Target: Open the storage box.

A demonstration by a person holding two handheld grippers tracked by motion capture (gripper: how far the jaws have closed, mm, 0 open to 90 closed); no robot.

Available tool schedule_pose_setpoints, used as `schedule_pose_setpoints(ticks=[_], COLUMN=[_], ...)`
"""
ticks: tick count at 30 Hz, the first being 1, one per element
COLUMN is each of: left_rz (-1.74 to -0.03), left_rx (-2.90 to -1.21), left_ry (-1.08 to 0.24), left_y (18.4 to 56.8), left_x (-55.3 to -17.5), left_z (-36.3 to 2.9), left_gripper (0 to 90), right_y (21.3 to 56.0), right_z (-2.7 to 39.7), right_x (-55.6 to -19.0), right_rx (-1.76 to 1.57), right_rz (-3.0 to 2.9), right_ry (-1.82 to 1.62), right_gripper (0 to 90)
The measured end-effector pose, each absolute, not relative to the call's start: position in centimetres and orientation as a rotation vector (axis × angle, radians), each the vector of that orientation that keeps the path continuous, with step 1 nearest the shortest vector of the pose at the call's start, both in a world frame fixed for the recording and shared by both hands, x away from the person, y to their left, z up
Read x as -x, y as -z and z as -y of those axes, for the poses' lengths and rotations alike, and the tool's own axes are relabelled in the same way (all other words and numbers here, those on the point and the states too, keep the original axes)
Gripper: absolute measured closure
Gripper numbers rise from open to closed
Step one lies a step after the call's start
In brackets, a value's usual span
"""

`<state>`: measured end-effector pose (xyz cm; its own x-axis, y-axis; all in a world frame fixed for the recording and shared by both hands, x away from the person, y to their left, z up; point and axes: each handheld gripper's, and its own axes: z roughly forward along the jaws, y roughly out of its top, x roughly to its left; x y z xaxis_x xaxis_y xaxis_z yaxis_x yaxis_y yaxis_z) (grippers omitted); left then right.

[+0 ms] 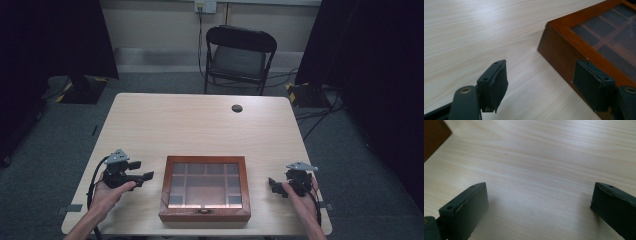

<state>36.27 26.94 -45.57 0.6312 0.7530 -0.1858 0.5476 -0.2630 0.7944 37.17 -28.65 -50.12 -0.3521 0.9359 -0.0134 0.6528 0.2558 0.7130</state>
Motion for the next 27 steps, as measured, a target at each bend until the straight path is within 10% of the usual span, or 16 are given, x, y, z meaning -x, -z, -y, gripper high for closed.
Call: schedule_pose_setpoints(ticks=[27], left_rz=[-0.640], left_rx=[-2.033], left_ry=[-0.171], left_y=[41.8], left_x=[-36.2], left_z=[-16.5], left_gripper=[37.6], right_y=[50.1], right_z=[28.5], right_x=[-37.1], right_rx=[-1.432], right_rz=[-2.110], right_ry=[-0.872], right_gripper=[0.1])
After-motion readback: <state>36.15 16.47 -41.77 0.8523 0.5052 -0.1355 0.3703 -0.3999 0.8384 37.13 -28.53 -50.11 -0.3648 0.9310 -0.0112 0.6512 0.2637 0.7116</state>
